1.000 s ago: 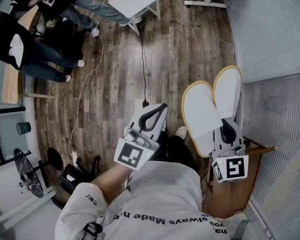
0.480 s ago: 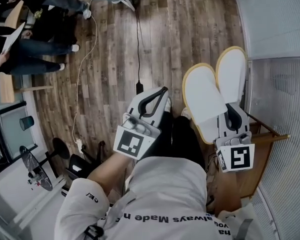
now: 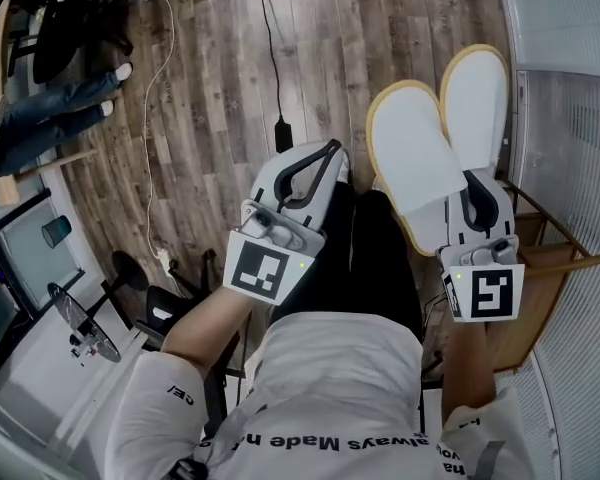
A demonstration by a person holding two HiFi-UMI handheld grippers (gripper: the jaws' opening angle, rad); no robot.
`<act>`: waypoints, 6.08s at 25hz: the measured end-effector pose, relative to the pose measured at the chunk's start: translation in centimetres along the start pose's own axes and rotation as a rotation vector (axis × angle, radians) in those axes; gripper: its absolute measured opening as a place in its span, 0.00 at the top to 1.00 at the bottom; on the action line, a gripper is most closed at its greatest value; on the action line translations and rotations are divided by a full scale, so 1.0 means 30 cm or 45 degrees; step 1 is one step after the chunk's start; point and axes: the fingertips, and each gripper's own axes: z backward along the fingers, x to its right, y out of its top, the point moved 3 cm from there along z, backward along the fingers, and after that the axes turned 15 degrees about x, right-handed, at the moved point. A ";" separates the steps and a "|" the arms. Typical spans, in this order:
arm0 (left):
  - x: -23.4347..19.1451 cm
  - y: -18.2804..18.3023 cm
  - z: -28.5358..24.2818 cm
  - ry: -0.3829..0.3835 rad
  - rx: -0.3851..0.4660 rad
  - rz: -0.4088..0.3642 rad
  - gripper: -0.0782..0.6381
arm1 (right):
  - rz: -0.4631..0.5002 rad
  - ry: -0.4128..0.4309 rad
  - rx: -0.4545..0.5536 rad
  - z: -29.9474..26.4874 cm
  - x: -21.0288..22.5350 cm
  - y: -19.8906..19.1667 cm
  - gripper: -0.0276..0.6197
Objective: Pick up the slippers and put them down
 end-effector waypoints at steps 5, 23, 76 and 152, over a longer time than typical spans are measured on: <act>-0.016 -0.151 -0.055 -0.029 -0.027 -0.010 0.88 | -0.010 -0.008 -0.039 -0.055 0.043 -0.167 0.93; -0.084 -0.675 -0.163 -0.075 -0.132 -0.002 0.88 | -0.062 -0.030 -0.108 -0.214 0.105 -0.678 0.93; -0.357 -2.306 -0.474 -0.185 -0.129 0.023 0.88 | -0.050 0.079 -0.173 -0.736 0.341 -2.310 0.93; -0.293 -2.306 -0.411 -0.240 -0.383 0.036 0.88 | -0.168 0.118 -0.337 -0.636 0.300 -2.288 0.84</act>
